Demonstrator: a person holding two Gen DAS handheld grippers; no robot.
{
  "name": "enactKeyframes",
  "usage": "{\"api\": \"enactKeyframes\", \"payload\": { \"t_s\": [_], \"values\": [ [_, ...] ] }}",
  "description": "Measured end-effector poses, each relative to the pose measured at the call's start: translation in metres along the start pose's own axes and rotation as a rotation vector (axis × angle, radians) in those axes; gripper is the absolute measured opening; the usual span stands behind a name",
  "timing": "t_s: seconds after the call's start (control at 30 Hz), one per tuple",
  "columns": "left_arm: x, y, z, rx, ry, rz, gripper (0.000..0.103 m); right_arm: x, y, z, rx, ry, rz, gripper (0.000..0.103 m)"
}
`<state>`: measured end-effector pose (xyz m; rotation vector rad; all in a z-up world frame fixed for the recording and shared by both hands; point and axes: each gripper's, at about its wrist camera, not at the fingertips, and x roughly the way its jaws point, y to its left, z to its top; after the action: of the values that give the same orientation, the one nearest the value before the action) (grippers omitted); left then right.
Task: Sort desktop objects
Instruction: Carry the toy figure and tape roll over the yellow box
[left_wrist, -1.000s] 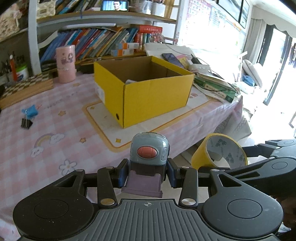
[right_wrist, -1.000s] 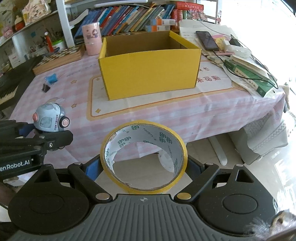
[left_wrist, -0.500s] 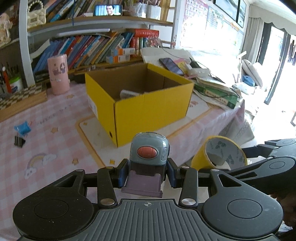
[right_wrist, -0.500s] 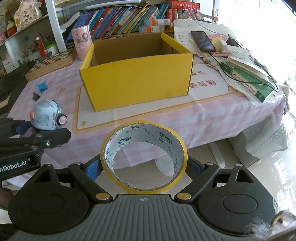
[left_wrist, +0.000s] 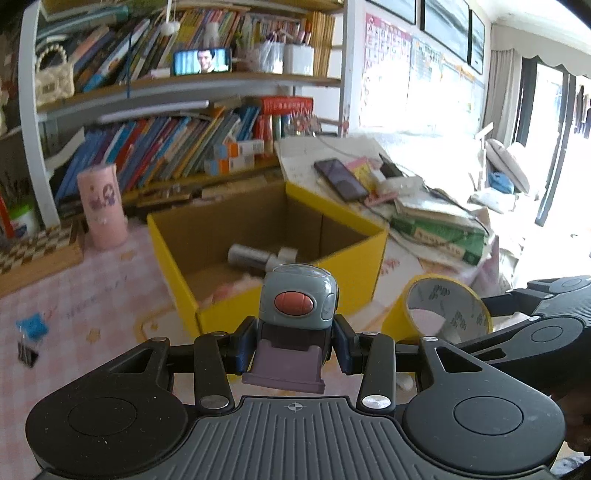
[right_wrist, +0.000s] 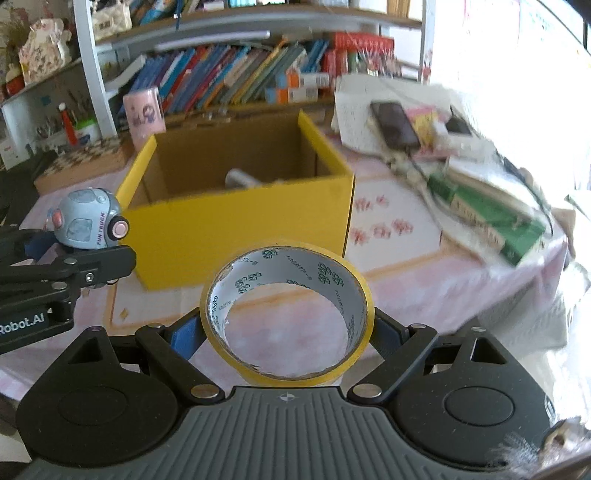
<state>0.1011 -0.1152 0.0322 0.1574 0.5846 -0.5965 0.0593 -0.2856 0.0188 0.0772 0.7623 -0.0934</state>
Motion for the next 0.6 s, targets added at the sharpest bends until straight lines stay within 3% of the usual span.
{"api": "enactKeyframes", "payload": {
  "t_s": [0.4, 0.6],
  "values": [
    [0.028, 0.002, 0.046, -0.062, -0.102, 0.144, 0.041, 0.007, -0.037, 0.077, -0.089, -0.196, 0.056, 0.09],
    [0.051, 0.012, 0.057, -0.09, -0.095, 0.254, 0.041, 0.03, -0.044, 0.112, -0.103, -0.247, 0.108, 0.09]
  ]
}}
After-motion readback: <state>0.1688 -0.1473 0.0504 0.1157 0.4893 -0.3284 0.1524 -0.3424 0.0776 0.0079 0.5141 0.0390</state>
